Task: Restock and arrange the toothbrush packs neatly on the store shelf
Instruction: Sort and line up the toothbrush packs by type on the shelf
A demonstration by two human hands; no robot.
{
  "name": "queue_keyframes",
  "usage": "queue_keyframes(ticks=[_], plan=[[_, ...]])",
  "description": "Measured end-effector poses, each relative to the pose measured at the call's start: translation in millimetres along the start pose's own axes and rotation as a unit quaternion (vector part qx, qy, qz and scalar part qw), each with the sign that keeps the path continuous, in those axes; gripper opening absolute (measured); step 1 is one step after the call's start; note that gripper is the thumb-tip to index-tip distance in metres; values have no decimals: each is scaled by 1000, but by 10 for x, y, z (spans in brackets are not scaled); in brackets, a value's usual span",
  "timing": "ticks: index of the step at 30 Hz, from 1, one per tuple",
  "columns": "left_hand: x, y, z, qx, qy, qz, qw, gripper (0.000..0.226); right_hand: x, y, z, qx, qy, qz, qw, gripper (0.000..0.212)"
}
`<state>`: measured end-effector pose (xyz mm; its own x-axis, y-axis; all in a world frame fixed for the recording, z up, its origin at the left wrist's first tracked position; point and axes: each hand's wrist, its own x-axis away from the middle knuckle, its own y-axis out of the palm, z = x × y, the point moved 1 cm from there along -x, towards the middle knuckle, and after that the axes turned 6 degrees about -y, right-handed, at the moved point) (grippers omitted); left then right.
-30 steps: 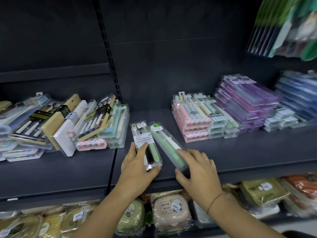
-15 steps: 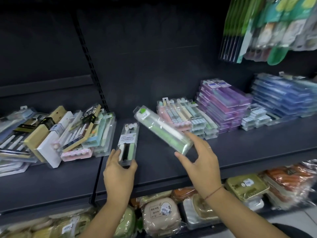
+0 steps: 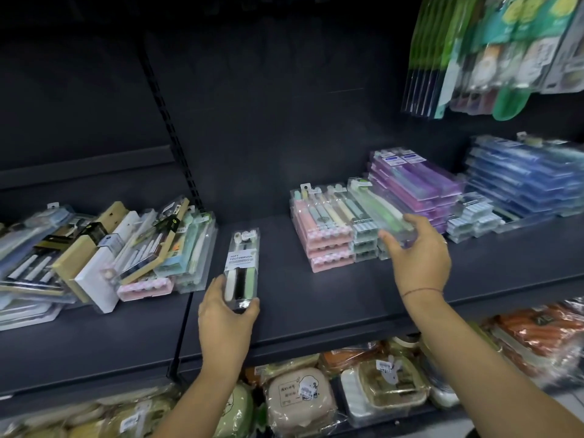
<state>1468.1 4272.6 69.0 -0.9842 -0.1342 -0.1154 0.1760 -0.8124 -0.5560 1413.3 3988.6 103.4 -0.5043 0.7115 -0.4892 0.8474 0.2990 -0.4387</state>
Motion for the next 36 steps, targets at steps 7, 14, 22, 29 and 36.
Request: queue_keyframes(ticks=[7, 14, 22, 29, 36], plan=[[-44, 57, -1, 6, -14, -14, 1000, 82, -42, 50, 61, -37, -6, 23, 999, 41], [-51, 92, 25, -42, 8, -7, 999, 76, 15, 133, 86, -70, -3, -13, 997, 41], [-63, 164, 110, -161, 29, 26, 986, 77, -6, 156, 116, -100, 62, -6, 993, 43], [23, 66, 156, -2, -24, 100, 995, 68, 302, -32, -293, -177, 18, -92, 980, 26], [724, 388, 926, 138, 125, 113, 976, 71, 507, -173, -761, -366, 73, -349, 859, 51]])
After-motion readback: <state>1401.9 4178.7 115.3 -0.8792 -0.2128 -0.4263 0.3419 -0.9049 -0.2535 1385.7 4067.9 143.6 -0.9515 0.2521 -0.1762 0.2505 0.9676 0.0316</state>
